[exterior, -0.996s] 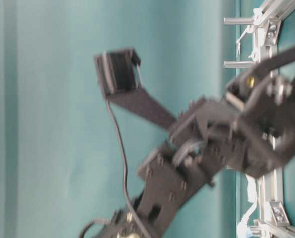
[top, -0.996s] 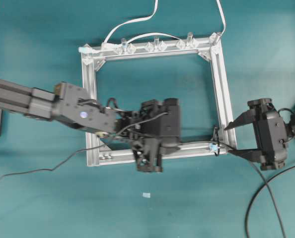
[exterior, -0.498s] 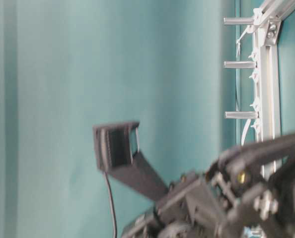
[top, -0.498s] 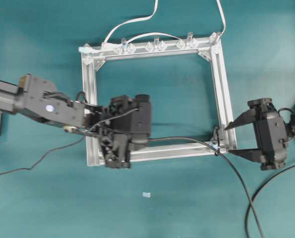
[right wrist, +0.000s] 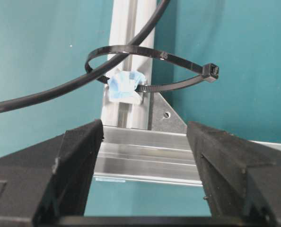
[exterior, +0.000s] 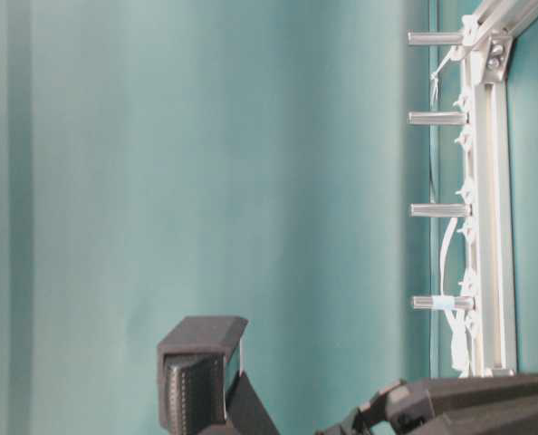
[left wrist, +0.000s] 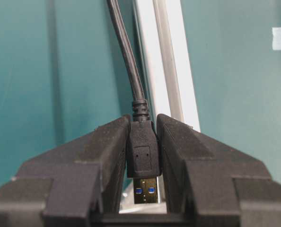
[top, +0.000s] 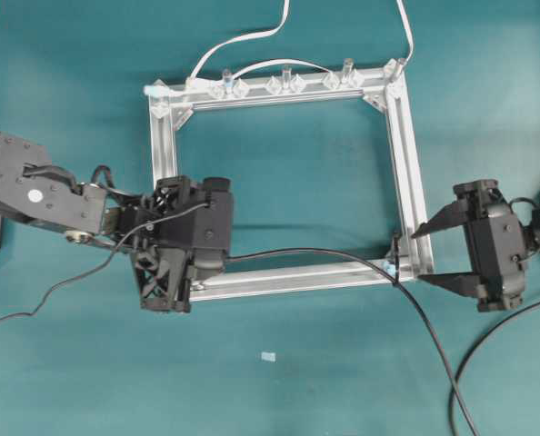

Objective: Insert the wire through the string loop located on the right side.
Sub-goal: 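Open the right gripper and pull the cable leftward with the left gripper, then hold the plug with the left gripper beside the frame's left side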

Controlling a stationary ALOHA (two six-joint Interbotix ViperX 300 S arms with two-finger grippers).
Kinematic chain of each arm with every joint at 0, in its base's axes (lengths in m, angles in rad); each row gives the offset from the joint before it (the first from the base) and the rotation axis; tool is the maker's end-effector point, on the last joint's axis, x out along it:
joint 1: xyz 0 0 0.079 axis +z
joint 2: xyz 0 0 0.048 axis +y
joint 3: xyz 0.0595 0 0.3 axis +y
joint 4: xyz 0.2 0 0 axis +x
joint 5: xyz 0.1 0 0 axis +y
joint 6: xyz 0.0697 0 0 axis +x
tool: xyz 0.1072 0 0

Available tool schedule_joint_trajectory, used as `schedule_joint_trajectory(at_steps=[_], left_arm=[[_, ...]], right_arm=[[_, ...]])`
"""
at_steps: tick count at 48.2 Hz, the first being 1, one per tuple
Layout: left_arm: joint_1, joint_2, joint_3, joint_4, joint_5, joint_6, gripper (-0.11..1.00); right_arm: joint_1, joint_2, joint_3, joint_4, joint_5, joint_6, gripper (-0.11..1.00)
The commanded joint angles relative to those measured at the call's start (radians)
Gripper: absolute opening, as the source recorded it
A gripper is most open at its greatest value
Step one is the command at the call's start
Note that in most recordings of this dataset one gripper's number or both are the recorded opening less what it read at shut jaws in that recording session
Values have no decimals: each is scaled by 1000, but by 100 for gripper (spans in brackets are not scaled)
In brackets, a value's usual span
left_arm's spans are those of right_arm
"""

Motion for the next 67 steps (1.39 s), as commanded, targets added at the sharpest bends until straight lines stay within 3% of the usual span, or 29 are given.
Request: schedule_joint_trajectory(at_steps=[1,12,25,41,64,66,67], left_arm=[[-14,-31,5,0,11,-26,22],[-74,-66,74,0,37,-95,22],[-112,-133,164,0,37,-227,22],[-118,-179,218,0,127,-225,22],[-118,-170,219,2,150,-233,22],[-117,-170,218,3,163,-232,26],[-117,-170,215,3,170,-230,34]], right_arm=[[2,-9,-15,-2,-3,3,82],[2,-9,-17,-2,-3,2,82],[2,-9,-18,-2,-5,2,82],[2,-9,-18,-2,-3,2,82],[2,-9,-18,-2,-9,2,82],[2,-9,-18,-2,-9,2,82],[2,-9,-18,-2,-9,2,82]])
